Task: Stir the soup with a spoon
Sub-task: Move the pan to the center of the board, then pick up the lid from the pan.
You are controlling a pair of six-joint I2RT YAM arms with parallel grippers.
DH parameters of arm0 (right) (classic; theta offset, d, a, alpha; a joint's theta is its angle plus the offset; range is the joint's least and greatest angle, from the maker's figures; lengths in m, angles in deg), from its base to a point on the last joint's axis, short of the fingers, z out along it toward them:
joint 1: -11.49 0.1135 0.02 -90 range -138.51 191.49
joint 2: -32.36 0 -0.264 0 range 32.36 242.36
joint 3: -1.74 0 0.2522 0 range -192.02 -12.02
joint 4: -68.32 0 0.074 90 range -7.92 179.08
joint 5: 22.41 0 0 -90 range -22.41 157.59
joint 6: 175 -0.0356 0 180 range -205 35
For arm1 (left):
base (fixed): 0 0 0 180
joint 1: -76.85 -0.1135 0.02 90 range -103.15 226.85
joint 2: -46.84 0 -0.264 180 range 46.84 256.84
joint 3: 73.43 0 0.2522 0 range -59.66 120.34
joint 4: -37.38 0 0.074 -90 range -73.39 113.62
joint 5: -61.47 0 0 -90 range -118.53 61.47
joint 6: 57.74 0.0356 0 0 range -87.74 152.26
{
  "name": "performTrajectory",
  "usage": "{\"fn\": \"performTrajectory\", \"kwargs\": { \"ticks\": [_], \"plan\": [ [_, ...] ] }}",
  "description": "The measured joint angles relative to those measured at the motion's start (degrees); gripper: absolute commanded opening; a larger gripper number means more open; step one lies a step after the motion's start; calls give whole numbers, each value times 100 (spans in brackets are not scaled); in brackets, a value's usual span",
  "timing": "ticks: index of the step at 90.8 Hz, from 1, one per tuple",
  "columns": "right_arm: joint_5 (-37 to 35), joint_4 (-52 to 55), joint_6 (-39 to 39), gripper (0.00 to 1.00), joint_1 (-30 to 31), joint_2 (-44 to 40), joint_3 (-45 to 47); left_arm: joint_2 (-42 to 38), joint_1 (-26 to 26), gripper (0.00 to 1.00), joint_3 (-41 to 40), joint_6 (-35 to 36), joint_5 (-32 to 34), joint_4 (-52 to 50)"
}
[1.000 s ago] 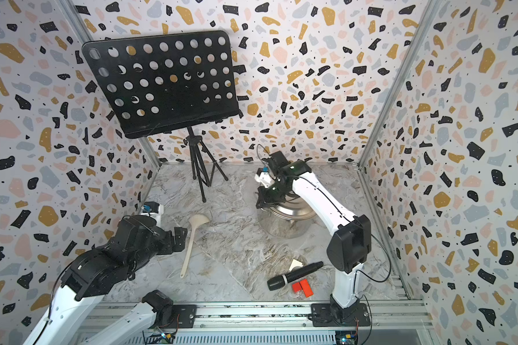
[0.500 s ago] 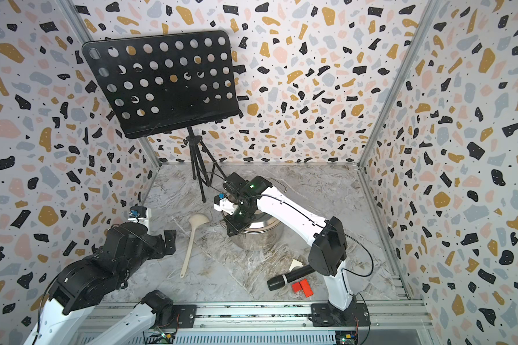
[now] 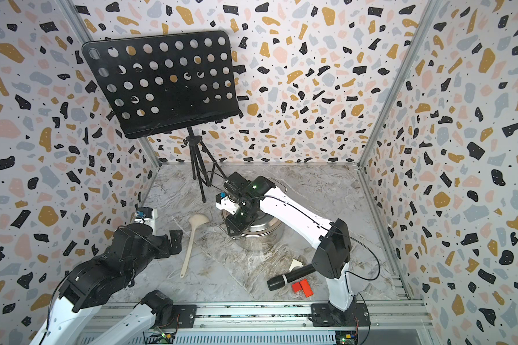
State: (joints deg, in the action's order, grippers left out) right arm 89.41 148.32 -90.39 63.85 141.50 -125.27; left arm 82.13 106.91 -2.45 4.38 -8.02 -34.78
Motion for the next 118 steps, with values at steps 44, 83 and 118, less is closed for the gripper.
{"fn": "performTrajectory", "kwargs": {
  "ticks": [44,83,118],
  "plan": [
    [-1572,205,-404,100,-422,-876,-184,83,0,99,-20,-4,-420,4],
    [-2437,367,-424,95,-651,494,-739,297,0,99,-20,-4,-841,-55],
    [-2474,358,-422,78,-704,820,-1156,363,0,100,-20,-4,-938,-66]
  ]
}}
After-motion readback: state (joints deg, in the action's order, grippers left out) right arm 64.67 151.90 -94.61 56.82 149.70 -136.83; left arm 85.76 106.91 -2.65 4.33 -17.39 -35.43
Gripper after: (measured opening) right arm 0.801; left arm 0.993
